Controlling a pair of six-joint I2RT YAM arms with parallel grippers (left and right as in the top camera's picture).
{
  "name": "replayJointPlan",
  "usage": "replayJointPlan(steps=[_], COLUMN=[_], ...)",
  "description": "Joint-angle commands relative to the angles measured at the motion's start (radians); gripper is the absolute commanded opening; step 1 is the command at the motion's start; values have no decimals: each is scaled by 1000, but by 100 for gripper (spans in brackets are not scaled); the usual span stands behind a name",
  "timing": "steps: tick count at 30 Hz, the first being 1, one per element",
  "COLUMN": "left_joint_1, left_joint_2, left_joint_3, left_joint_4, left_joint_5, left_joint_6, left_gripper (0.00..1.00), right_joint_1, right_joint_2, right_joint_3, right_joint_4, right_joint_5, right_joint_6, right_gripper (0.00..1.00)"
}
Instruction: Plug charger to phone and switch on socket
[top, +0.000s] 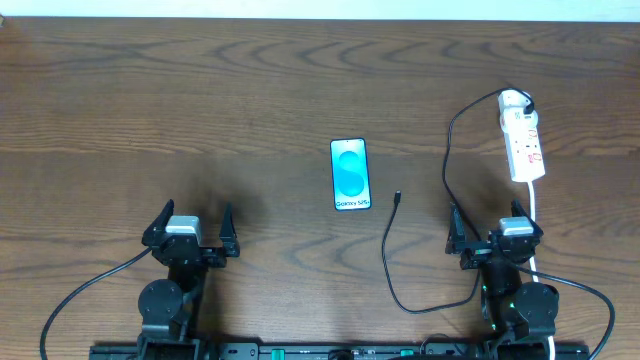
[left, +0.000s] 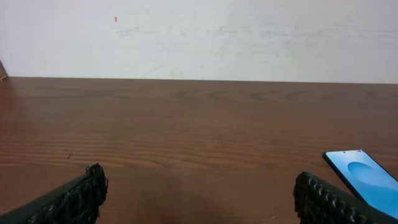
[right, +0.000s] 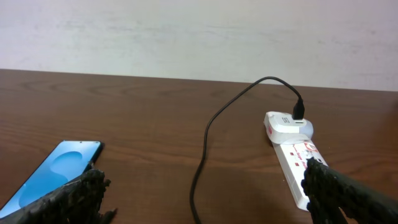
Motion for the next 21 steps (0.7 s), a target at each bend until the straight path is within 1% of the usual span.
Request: replayJointPlan(steps=[1,5,9,11,12,13,15,17,18,19,21], left_joint_1=[5,5,5,5,5,5,5,5,5,5,5], left_joint_2=[-5,-5,-5,-5,-5,-5,-5,-5,-5,-5,-5], left_joint_3=[-8,-8,-8,-8,-8,-8,-8,-7,-7,-6,12], left_joint_4=[-49,-46,-24,-7,5,48,126,228,327,381,443], left_joint_5=[-13,-7,170,241,309,411,468,474,469,455,407], left_joint_6=[14,12,-117,-122,-122,-122,-122,-122,-118,-118,-118], left_gripper=[98,98,98,98,98,98,98,98,98,98,99], right_joint_1=[3,3,3,3,3,3,3,3,3,3,3], right_joint_2=[-5,-5,-5,-5,-5,-5,-5,-5,-5,-5,-5], right_joint_3=[-2,-2,-2,-2,-2,-2,-2,-2,-2,-2,-2], right_joint_4=[-5,-5,-5,-5,-5,-5,-5,-5,-5,-5,-5], right_joint_5=[7,7,7,7,7,7,7,7,7,7,7], right_joint_6=[10,10,11,11,10,10,11,10,11,11,11], right_gripper=[99,99,99,99,99,99,99,99,99,99,99])
